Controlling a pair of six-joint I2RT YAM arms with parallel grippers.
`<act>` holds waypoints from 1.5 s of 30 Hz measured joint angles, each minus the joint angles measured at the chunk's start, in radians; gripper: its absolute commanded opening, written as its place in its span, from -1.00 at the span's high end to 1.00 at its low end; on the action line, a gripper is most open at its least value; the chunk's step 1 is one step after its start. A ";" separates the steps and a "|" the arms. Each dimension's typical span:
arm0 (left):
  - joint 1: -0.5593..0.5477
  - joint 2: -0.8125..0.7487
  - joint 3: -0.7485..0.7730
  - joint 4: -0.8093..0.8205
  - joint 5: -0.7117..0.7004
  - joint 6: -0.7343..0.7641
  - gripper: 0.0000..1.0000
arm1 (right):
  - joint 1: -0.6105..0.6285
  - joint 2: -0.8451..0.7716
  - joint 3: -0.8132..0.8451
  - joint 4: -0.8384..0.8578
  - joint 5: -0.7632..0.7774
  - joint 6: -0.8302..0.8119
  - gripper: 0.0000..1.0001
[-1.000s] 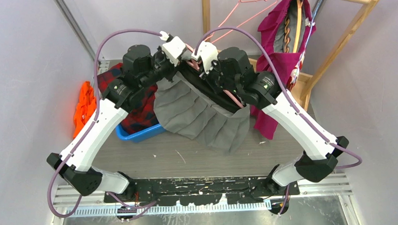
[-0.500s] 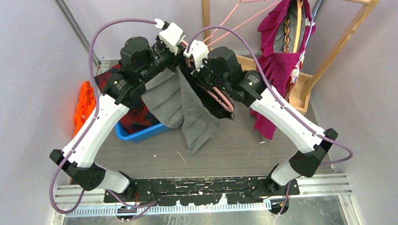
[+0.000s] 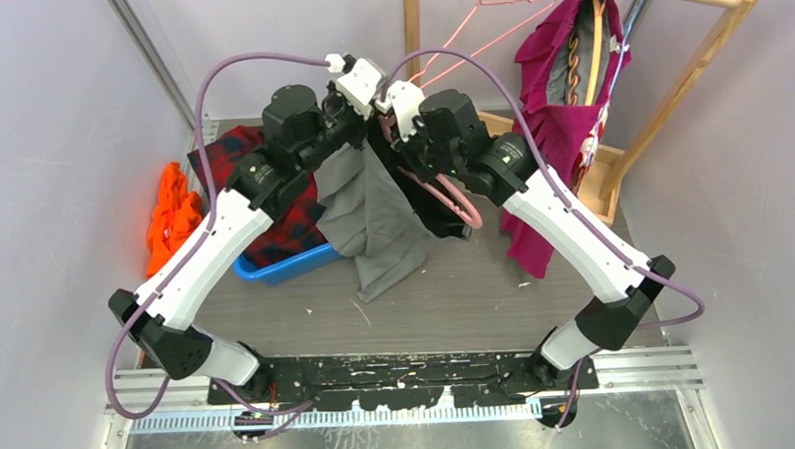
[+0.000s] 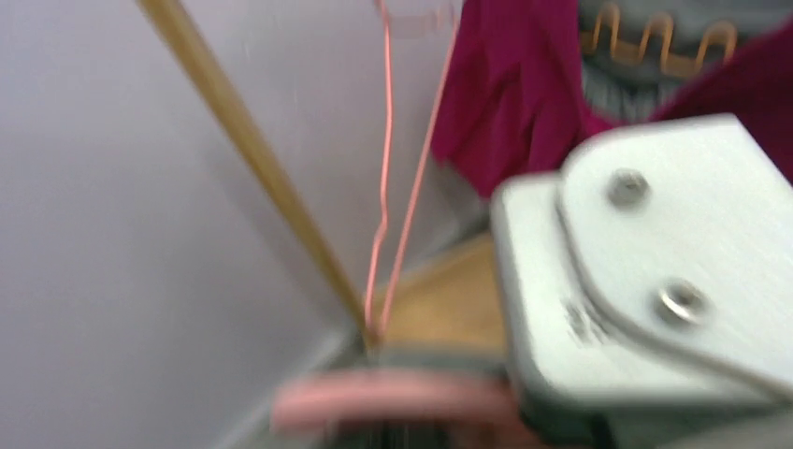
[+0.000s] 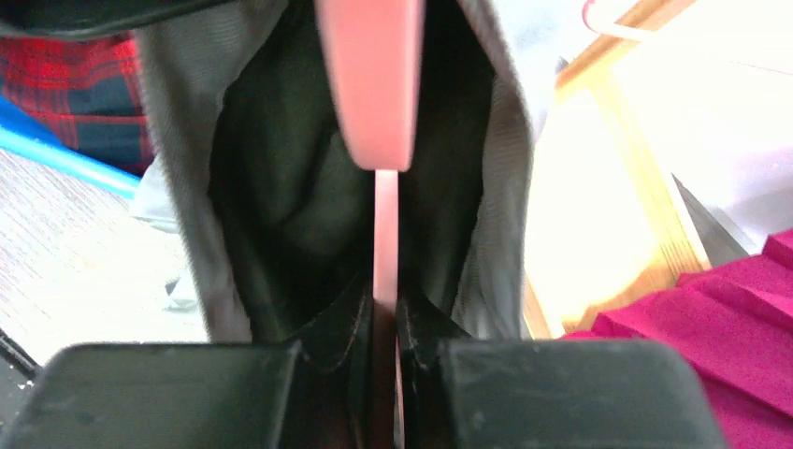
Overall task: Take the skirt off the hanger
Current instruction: Remove the skirt from the hanger, then place the skirt in the bin.
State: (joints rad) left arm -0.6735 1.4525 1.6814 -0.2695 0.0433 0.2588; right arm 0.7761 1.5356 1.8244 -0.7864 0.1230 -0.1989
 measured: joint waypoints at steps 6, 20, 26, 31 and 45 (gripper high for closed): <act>0.081 0.091 -0.042 0.049 0.001 0.011 1.00 | 0.008 -0.073 0.057 -0.139 0.010 0.003 0.98; 0.198 0.218 0.212 -0.156 -0.164 0.159 1.00 | 0.019 -0.405 -0.067 0.000 0.297 -0.140 0.98; 0.196 0.098 0.353 -0.158 -0.248 0.276 1.00 | 0.013 -0.390 -0.151 0.180 0.438 -0.224 0.98; 0.196 -0.035 0.364 -0.149 -0.339 0.389 1.00 | 0.005 -0.300 -0.156 0.233 0.446 -0.246 0.98; 0.340 -0.069 0.214 -0.211 -0.531 0.497 1.00 | -0.032 -0.267 -0.143 0.243 0.406 -0.243 0.98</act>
State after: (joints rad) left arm -0.3340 1.3838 1.8957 -0.4808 -0.4873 0.7559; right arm 0.7444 1.2690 1.6814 -0.5430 0.5289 -0.4419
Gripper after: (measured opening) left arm 0.017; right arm 0.158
